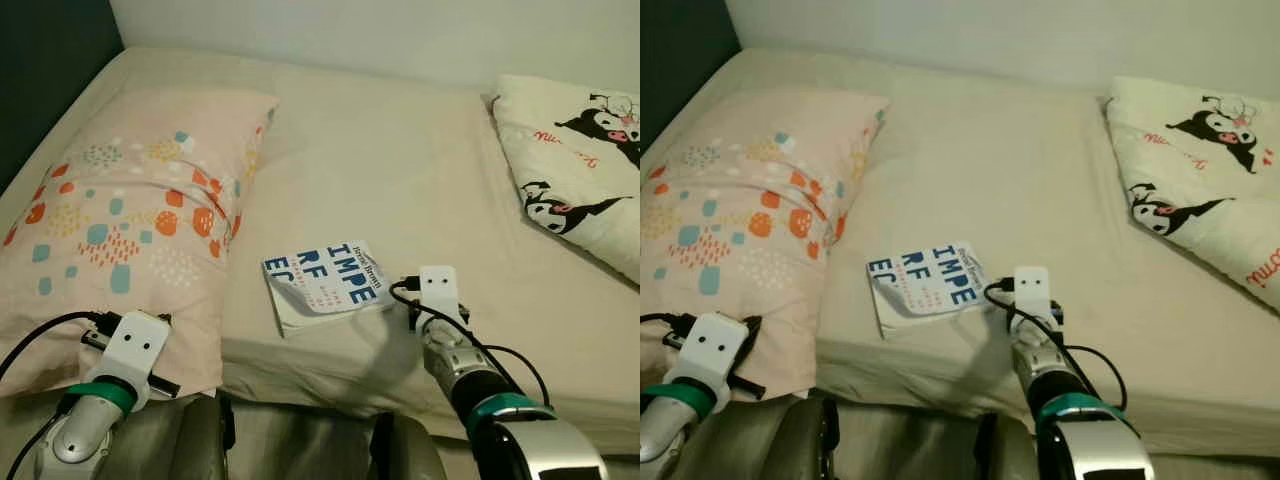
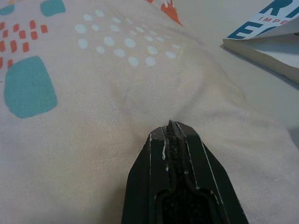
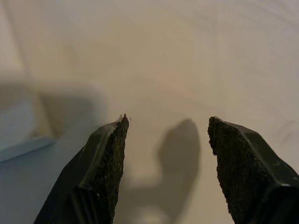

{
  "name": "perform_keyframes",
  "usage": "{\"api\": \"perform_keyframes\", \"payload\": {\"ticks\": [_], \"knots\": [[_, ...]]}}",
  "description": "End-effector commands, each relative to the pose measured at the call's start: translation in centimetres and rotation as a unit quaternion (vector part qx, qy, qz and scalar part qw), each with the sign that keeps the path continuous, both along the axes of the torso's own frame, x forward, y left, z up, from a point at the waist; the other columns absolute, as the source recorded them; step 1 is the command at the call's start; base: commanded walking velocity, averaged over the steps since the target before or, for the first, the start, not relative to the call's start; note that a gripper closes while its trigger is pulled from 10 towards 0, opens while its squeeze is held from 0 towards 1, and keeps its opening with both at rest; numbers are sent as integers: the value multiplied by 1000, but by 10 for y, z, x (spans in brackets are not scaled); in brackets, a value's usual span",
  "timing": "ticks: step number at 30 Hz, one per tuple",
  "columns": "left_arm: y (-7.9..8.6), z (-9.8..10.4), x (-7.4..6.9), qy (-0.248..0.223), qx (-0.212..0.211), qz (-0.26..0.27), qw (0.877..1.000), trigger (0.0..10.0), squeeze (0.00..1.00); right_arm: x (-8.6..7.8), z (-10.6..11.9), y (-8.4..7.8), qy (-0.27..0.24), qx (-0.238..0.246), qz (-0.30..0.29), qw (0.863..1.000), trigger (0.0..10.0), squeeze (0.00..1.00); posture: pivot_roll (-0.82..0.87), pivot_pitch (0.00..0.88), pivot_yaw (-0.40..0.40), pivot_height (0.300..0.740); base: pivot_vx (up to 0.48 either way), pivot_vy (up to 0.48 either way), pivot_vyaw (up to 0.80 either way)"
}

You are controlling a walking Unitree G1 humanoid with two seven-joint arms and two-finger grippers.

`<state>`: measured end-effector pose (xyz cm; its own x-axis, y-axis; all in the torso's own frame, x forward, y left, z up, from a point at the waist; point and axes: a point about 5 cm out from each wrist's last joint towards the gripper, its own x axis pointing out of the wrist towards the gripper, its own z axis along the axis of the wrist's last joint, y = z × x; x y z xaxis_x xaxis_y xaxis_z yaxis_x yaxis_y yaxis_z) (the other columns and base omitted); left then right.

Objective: Clean up the room

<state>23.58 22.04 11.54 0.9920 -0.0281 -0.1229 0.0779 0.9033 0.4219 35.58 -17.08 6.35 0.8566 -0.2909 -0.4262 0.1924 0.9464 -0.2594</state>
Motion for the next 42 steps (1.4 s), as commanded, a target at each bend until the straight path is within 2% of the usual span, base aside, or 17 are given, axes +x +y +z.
{"api": "perform_keyframes", "payload": {"ticks": [1, 4, 7, 10, 11, 13, 16, 19, 22, 29, 31, 32, 33, 35, 37, 41, 42], "knots": [[1, -5, -2, 17, 2, -1, 1000, 10000, 0, 5, 8, 4, -41, 41, -7, 998, 10000, 0, 275, 130, -38, 559, 0, 0, 0], [0, -5, -2, 17, 2, -1, 1000, 10000, 0, 11, 20, 7, -88, 72, -13, 993, 10000, 0, 275, 130, -38, 559, 0, 0, 0], [0, -4, -1, 13, 0, 1, 1000, 10000, 0, 25, 53, 24, -182, 126, 31, 975, 10000, 0, 267, 130, -38, 559, 0, 0, 0], [0, -4, -1, 11, -1, 3, 1000, 10000, 0, 28, 61, 33, -199, 135, 58, 969, 10000, 0, 265, 130, -38, 559, 0, 0, 0], [0, -3, 0, 10, -2, 3, 1000, 10000, 0, 30, 65, 43, -203, 137, 92, 965, 10000, 0, 262, 128, -40, 559, 0, 0, 0], [0, -3, 0, 9, -4, 4, 1000, 10000, 0, 27, 63, 71, -185, 141, 187, 955, 10000, 0, 261, 128, -40, 559, 0, 0, 0], [-1, -4, 1, 10, -5, 4, 1000, 10000, 0, 21, 54, 90, -149, 137, 257, 945, 10000, 0, 261, 129, -37, 559, 0, 0, 0], [-1, -4, 1, 10, -5, 3, 1000, 10000, 0, 18, 48, 97, -126, 129, 280, 943, 10000, 0, 261, 129, -37, 559, 0, 0, 0], [-2, -5, 2, 13, -4, 0, 1000, 10000, 0, 6, 25, 107, -58, 94, 320, 941, 10000, 0, 256, 127, -29, 559, 0, 0, 0], [-4, -5, 4, 16, -3, -5, 1000, 10000, 0, -7, 7, 119, -23, 71, 366, 928, 10000, 0, 254, 126, -23, 559, 0, 0, 0], [-4, -6, 5, 17, -3, -6, 1000, 10000, 0, -16, 0, 128, -10, 85, 409, 908, 10000, 0, 254, 126, -23, 559, 0, 0, 0], [-4, -6, 5, 17, -3, -6, 1000, 10000, 0, -16, 0, 128, -10, 85, 409, 908, 10000, 0, 254, 126, -23, 559, 0, 0, 0], [-5, -6, 5, 17, -3, -7, 1000, 10000, 0, -21, -4, 131, -1, 87, 430, 898, 10000, 0, 254, 126, -23, 559, 0, 0, 0], [-5, -6, 5, 17, -3, -7, 1000, 10000, 0, -21, -4, 131, -1, 87, 430, 898, 10000, 0, 254, 126, -23, 559, 0, 0, 0], [-5, -7, 5, 19, -3, -8, 1000, 10000, 0, -29, -12, 134, 18, 75, 462, 884, 10000, 0, 250, 125, -24, 559, 0, 0, 0], [-5, -7, 5, 20, -3, -8, 1000, 10000, 0, -31, -20, 127, 30, 42, 436, 899, 10000, 0, 250, 125, -24, 559, 0, 0, 0], [-5, -7, 5, 20, -3, -8, 1000, 10000, 0, -30, -23, 121, 33, 30, 413, 910, 10000, 0, 250, 125, -24, 559, 0, 0, 0]]}}
